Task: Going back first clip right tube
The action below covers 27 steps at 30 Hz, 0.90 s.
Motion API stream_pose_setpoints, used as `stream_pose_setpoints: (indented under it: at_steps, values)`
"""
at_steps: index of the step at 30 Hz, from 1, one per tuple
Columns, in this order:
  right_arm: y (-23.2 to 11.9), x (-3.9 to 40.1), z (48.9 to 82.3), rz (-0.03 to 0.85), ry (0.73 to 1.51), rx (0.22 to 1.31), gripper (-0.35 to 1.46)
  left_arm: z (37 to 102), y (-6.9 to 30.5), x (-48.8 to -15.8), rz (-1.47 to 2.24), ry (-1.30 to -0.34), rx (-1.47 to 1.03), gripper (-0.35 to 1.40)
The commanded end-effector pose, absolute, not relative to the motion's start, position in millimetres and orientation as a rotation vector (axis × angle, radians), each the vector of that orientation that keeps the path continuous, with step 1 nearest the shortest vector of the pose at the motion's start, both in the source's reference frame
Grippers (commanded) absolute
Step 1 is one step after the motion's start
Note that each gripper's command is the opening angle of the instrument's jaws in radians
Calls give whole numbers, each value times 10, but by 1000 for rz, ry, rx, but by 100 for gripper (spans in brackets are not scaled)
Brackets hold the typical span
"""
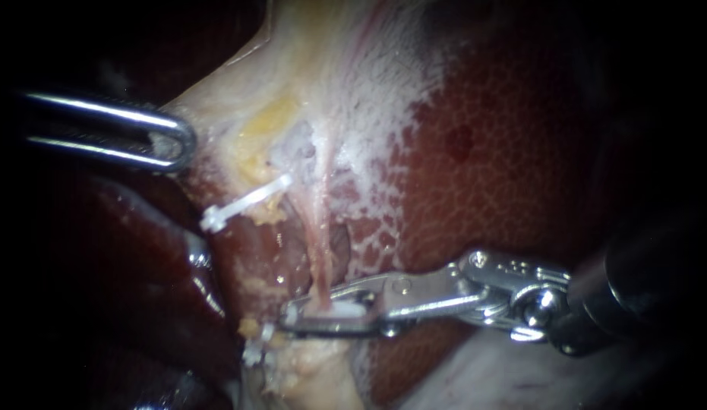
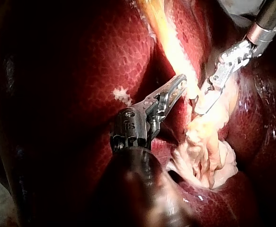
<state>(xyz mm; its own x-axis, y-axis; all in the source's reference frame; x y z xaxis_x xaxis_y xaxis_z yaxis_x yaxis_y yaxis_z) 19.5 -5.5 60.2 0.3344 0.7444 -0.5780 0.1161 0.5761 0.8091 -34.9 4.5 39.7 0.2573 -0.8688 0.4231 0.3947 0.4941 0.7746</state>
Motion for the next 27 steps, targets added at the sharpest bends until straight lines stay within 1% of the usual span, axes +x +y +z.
stream_pose_setpoints:
  at_steps: [1,10,14,15,17,19,22,23,27]
  values:
    - [-55,195,602,489,1182,897,-35,398,44,-349,-928,-958,591,-35]
    - [-56,195,603,488,1182,896,-35,399,44,-350,-928,-958,590,-35]
    - [-59,195,605,466,1180,918,-35,399,43,-350,-928,-958,590,-35]
    - [-61,196,607,463,1180,918,-25,399,43,-350,-928,-958,590,-35]
    - [-64,197,611,455,1179,920,0,399,43,-350,-928,-958,590,-35]
    - [-66,197,615,437,1179,929,12,400,42,-350,-928,-958,589,-35]
    - [-66,198,618,399,1184,934,37,400,42,-350,-928,-958,589,-35]
    - [-65,199,618,379,1193,914,43,400,42,-350,-928,-958,589,-35]
    - [-65,202,618,335,1223,828,54,400,42,-350,-928,-958,589,-35]
